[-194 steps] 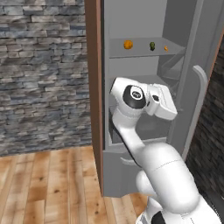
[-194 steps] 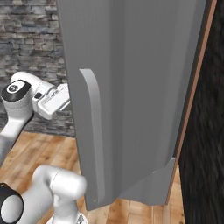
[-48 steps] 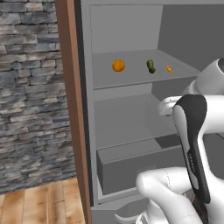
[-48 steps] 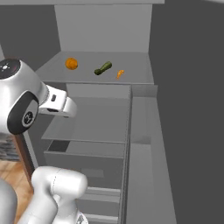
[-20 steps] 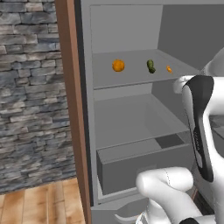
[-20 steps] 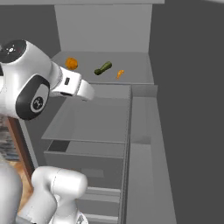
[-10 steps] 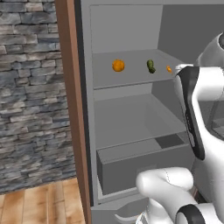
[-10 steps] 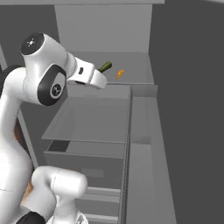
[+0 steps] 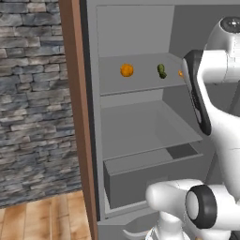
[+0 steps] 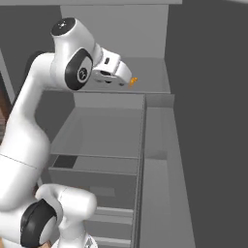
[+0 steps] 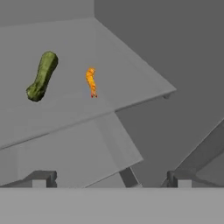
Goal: Open the fridge, remove the orange, squash, and shrimp, and place them on any counter.
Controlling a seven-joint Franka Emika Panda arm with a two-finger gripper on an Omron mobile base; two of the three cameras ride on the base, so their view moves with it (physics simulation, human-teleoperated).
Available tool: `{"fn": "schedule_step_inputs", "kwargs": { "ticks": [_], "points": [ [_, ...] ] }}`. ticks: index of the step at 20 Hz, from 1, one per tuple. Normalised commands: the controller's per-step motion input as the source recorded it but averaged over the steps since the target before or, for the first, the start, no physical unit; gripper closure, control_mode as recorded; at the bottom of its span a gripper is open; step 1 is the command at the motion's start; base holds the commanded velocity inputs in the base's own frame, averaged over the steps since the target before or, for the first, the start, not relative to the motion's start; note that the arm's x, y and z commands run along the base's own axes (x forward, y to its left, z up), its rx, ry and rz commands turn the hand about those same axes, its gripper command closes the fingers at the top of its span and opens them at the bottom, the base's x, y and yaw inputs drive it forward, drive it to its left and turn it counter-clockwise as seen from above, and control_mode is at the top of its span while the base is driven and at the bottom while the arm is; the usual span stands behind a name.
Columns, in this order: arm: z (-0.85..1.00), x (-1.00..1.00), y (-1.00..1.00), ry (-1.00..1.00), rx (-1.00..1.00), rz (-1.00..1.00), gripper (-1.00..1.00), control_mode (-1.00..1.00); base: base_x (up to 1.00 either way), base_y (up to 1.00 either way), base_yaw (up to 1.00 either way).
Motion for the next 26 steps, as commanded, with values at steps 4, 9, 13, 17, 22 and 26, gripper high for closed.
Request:
{"fn": "schedule_step_inputs", "kwargs": {
  "ticks": [4,9,13,17,22,26],
  "points": [
    [-0.51,0.55,-0.16,0.00,0.00,0.00,-1.00,-1.00,0.00,0.00,0.00],
    [0.00,0.43,-0.02,0.09,0.03,0.00,-1.00,-1.00,0.00,0.00,0.00],
    [0.03,0.36,0.00,0.10,0.03,0.00,-1.00,-1.00,0.00,0.00,0.00],
    [-0.04,0.38,-0.02,0.01,0.00,0.00,-1.00,-1.00,0.00,0.00,0.00],
    [-0.13,0.38,-0.02,0.01,0.00,0.00,-1.00,-1.00,0.00,0.00,0.00],
    [-0.12,0.30,0.00,0.05,0.01,0.00,-1.00,-1.00,0.00,0.00,0.00]
  ]
}}
